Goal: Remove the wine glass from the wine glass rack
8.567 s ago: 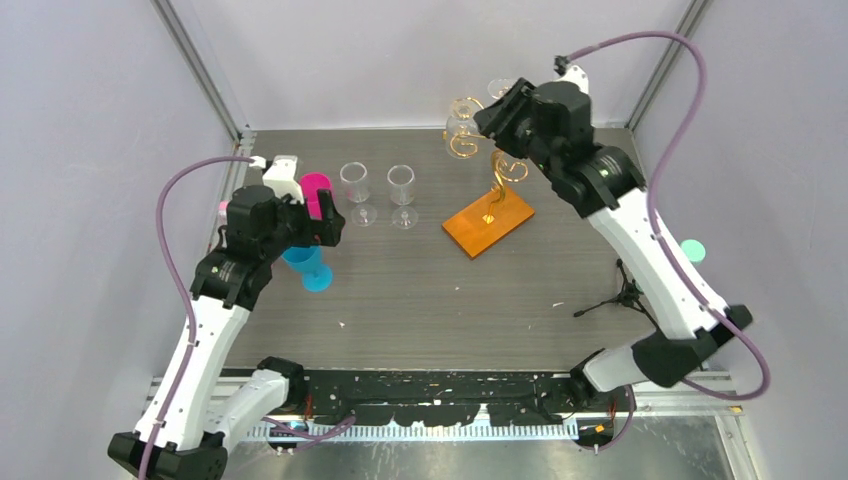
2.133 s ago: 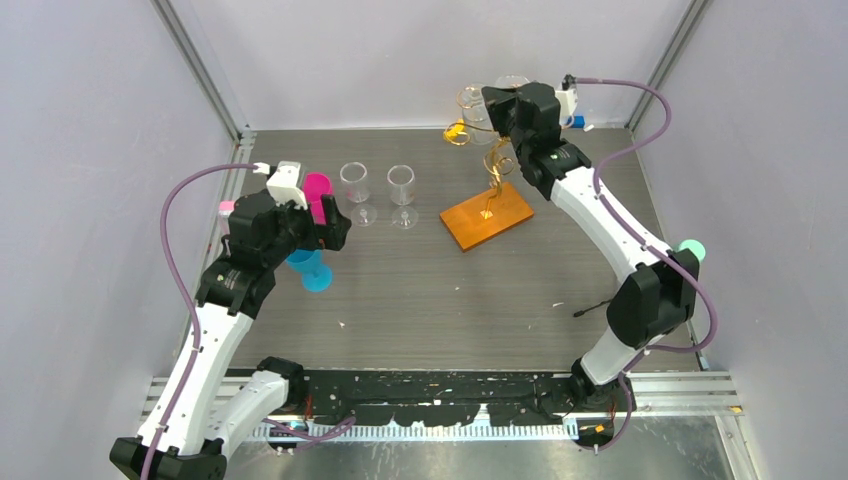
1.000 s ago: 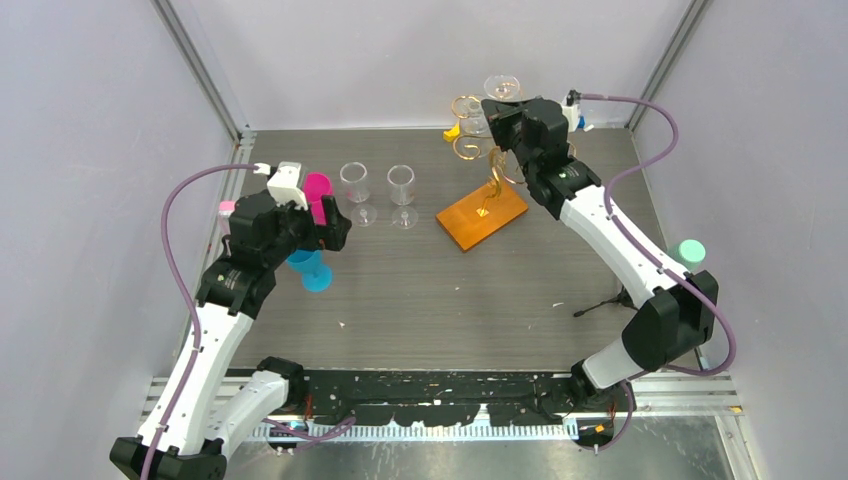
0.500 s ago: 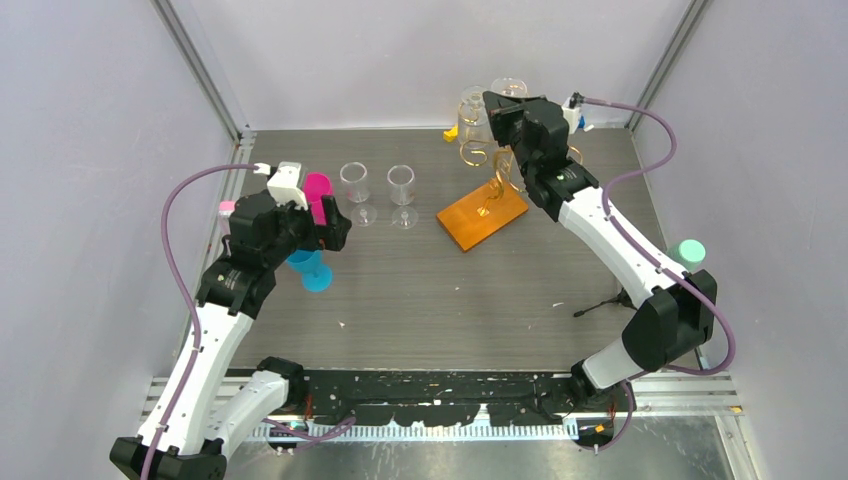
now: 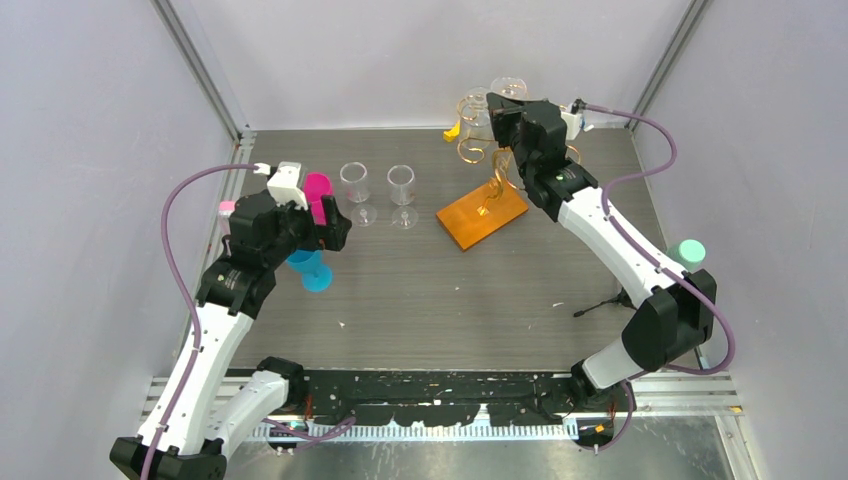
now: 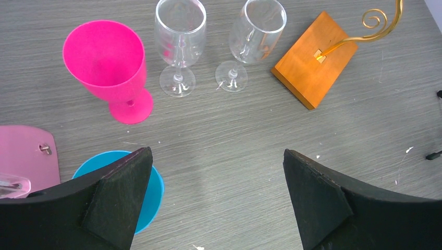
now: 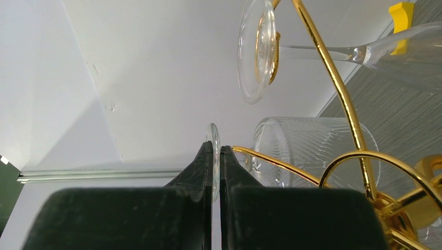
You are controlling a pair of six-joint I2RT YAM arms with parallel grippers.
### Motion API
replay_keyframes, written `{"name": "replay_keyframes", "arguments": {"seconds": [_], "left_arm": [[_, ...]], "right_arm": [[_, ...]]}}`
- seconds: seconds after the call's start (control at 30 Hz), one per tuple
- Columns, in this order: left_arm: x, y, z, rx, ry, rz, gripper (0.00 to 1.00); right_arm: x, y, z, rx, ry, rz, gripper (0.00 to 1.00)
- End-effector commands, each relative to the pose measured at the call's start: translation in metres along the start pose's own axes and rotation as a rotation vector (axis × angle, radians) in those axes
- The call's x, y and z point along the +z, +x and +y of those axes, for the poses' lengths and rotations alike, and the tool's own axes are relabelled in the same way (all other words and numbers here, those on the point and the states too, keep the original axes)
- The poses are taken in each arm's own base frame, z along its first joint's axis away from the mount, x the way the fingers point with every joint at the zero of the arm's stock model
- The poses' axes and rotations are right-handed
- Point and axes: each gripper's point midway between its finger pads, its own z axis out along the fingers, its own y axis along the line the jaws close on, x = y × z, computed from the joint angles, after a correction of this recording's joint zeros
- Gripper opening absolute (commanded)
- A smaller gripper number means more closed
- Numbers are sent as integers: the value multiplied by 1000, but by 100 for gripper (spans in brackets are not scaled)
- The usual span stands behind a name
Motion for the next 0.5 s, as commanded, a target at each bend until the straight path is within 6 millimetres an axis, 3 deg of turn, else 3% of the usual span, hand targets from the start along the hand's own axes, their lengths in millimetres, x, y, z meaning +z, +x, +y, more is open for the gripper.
{"name": "replay_keyframes", "arguments": {"seconds": [0.0, 0.47], "left_arm": [[2, -11, -5, 1, 23, -46, 100], [3, -21, -24, -74, 115, -73, 100]], "right_arm": [[-29, -37, 73, 113, -173, -96, 0], [-13, -23, 68, 89, -144, -60, 0]]}}
